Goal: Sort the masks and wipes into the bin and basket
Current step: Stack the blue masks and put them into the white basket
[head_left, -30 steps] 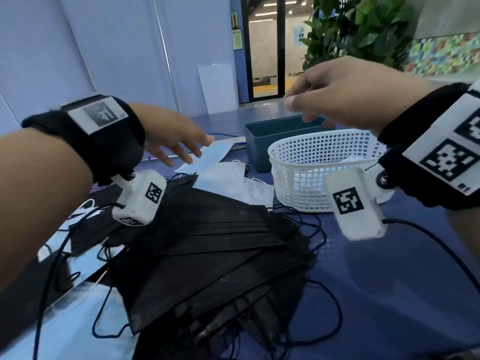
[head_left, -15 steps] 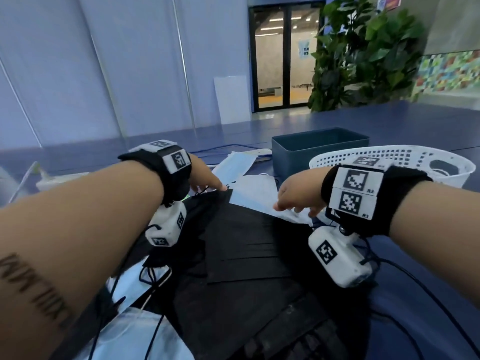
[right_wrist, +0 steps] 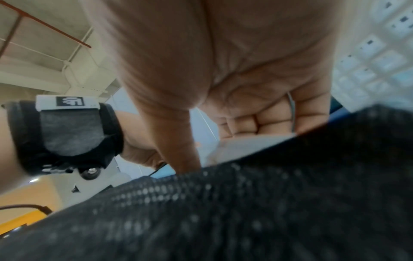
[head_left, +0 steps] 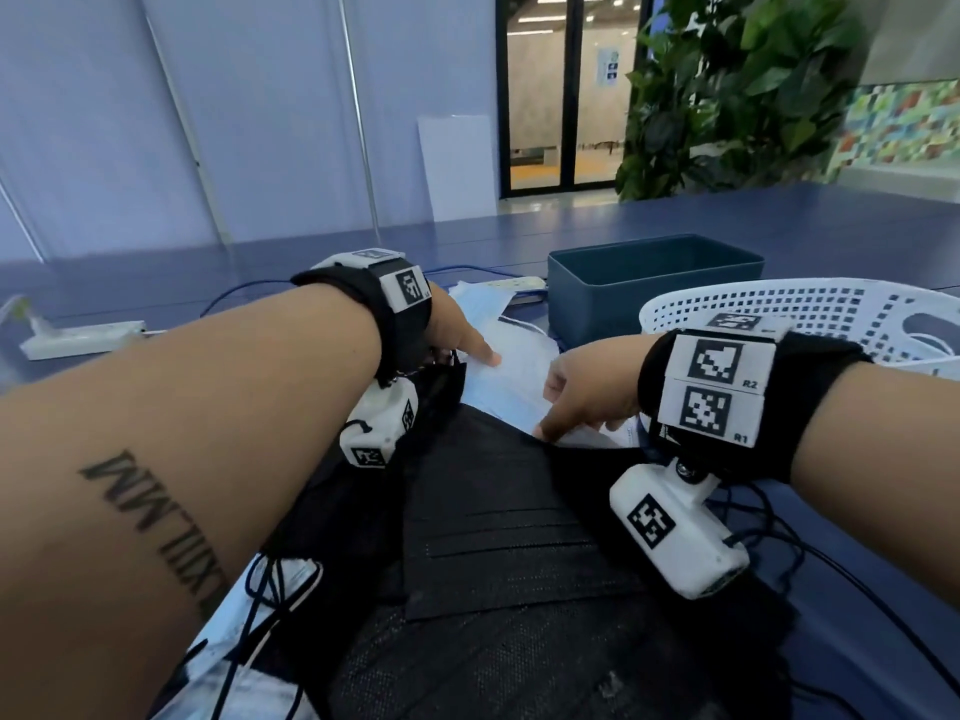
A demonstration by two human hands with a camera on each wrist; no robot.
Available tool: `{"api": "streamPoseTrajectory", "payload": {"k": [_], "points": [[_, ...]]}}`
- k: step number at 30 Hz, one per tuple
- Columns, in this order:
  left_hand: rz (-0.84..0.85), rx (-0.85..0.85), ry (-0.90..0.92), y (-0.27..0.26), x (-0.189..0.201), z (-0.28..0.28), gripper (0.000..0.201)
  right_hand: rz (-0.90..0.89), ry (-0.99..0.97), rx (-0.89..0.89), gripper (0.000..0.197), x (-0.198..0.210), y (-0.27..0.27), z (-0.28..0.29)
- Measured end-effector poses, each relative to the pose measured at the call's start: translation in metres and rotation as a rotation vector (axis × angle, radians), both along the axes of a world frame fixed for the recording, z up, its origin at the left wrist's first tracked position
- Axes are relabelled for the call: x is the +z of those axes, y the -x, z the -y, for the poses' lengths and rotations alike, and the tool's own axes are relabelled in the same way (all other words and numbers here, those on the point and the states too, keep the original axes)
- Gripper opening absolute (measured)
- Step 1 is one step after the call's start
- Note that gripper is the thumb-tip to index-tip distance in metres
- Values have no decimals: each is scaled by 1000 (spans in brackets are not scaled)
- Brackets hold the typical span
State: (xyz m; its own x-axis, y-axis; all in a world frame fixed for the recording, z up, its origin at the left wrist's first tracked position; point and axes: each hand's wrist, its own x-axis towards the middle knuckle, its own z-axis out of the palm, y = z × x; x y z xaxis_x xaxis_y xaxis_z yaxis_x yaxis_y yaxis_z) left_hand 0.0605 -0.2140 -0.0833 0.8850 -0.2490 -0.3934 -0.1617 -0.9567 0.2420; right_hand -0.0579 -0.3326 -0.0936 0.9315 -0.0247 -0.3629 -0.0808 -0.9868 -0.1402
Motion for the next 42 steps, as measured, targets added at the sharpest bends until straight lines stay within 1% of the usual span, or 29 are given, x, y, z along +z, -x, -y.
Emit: {"api": "streamPoseTrajectory", "payload": {"k": [2, 3, 4, 7, 10, 11, 13, 15, 17, 18, 20, 21, 23, 25, 28, 30, 32, 35, 37, 40, 42], "points": [[95, -82, -119, 3, 3, 4, 48, 34, 62, 50, 29, 4, 5, -2], [159, -114, -155, 6, 7, 4, 52, 60, 56, 55, 26, 5, 6, -2], [235, -145, -147, 11, 12, 4, 51, 95, 38, 48, 26, 5, 8, -1], [365, -171, -134, 22, 30, -4, 45, 236, -3, 8, 32, 10, 15, 0], [479, -165, -24, 32, 47, -19, 33, 383, -74, -25, 31, 22, 23, -1], [498, -152, 40, 35, 52, -25, 27, 434, -122, -42, 26, 27, 26, -1], [517, -105, 225, 39, 60, -37, 20, 525, -205, -66, 18, 39, 33, -2], [515, -33, 486, 41, 65, -49, 14, 590, -255, -74, 19, 49, 40, -2], [466, 31, 787, 41, 67, -61, 25, 656, -296, -82, 26, 57, 49, -2], [435, 61, 917, 42, 69, -66, 27, 689, -315, -92, 28, 60, 52, -1], [380, 93, 1116, 53, 77, -74, 20, 760, -355, -120, 25, 67, 58, 0], [362, 100, 1202, 57, 82, -76, 24, 806, -372, -135, 23, 71, 60, 0], [385, 97, 1334, 59, 91, -84, 39, 904, -412, -173, 17, 80, 65, 1], [445, 102, 1421, 63, 100, -94, 46, 998, -471, -214, 20, 91, 68, 3], [510, 105, 1483, 68, 112, -111, 54, 1088, -705, -265, 17, 108, 71, 3], [532, 102, 1499, 71, 116, -122, 58, 1097, -840, -270, 9, 116, 70, -1], [500, 97, 1503, 75, 115, -131, 61, 1051, -923, -255, 8, 118, 70, -10], [358, 13, 1470, 85, 106, -137, 57, 973, -1088, -211, 23, 110, 63, -25], [267, -47, 1425, 92, 99, -138, 54, 917, -1138, -194, 34, 102, 56, -35], [124, -115, 1383, 93, 89, -140, 53, 802, -1194, -191, 59, 93, 46, -47], [36, -145, 1378, 91, 85, -143, 53, 714, -1208, -214, 60, 90, 43, -51]]}}
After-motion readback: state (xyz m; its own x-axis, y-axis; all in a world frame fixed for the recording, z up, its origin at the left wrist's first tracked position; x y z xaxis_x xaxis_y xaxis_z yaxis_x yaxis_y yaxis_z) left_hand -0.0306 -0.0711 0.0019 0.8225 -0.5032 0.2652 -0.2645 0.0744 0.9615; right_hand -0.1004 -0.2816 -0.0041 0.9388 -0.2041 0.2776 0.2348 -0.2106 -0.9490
